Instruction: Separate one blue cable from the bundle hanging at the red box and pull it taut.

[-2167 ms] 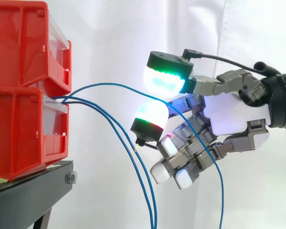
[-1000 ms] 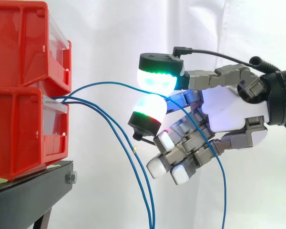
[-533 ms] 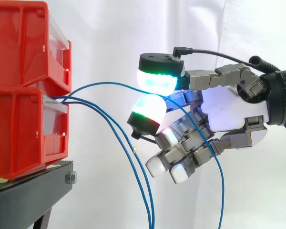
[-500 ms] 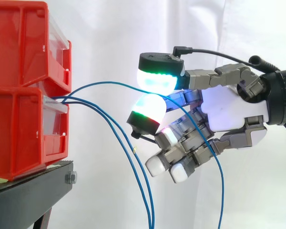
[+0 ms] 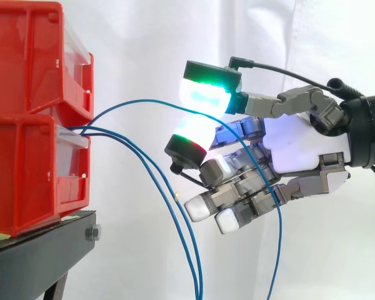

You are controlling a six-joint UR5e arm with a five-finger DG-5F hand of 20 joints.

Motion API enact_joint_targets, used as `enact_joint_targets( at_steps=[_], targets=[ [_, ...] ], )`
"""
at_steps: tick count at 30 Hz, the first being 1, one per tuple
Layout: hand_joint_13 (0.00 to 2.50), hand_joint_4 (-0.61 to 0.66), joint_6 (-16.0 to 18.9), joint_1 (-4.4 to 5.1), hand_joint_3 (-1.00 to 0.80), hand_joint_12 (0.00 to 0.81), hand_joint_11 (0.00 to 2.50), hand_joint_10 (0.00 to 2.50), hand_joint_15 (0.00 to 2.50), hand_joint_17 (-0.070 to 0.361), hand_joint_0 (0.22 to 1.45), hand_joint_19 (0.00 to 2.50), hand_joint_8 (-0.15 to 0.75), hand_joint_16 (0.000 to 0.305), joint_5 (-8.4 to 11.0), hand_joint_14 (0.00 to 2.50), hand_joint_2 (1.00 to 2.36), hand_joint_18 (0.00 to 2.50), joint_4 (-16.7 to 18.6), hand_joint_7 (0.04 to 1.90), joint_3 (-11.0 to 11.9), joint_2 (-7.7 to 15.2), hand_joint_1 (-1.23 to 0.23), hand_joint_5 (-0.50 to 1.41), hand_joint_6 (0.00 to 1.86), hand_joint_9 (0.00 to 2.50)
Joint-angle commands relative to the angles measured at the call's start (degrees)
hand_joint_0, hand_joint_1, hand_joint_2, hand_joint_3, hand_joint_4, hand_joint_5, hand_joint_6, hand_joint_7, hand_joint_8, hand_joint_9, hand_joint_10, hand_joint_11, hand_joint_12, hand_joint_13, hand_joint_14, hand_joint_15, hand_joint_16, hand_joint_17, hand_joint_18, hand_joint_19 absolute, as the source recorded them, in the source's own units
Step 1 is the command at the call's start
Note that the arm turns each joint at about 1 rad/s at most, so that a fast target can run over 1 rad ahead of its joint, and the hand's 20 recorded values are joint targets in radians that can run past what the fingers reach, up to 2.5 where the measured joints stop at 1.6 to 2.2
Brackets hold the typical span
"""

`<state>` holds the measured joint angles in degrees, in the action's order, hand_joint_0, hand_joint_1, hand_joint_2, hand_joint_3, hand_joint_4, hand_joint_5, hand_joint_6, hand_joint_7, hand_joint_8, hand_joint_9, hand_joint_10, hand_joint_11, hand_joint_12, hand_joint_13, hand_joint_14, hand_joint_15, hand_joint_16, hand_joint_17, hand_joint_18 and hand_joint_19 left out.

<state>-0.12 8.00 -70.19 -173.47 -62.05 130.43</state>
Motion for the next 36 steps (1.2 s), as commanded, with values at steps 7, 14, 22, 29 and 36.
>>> enact_joint_targets(
  at_steps=[7,14,22,29,36],
  targets=[
    [0.99,0.06,1.4,0.00,-0.48,0.409,1.56,0.02,0.83,0.122,0.76,0.55,0.341,0.054,0.14,0.03,1.00,0.80,2.4,1.26,-0.6,0.1,-0.65,-0.24,0.95,0.99],
    [1.24,0.04,1.6,0.00,-0.50,0.367,1.69,0.34,1.61,0.113,0.78,0.92,0.344,0.050,-0.30,0.01,1.00,0.96,2.5,1.22,-0.6,0.2,-0.64,-0.24,0.95,0.89],
    [0.96,0.05,1.8,-0.44,-0.50,0.356,1.42,1.55,1.44,0.080,0.80,1.60,0.349,0.036,-1.44,1.82,1.00,1.22,2.5,1.18,-0.6,0.9,-0.65,-0.24,0.95,0.74],
    [0.84,0.08,1.8,-0.44,-0.50,0.366,1.33,1.70,1.35,0.072,0.79,1.99,0.354,0.032,-1.35,2.50,1.00,1.34,2.4,1.17,-0.7,0.9,-0.65,-0.24,0.95,0.72],
    [0.85,0.13,2.1,0.00,-0.49,0.360,1.28,2.04,1.39,0.079,0.77,2.15,0.357,0.035,-1.00,2.50,1.00,1.45,2.4,1.15,-0.7,0.9,-0.64,-0.24,0.95,0.68]
  ],
)
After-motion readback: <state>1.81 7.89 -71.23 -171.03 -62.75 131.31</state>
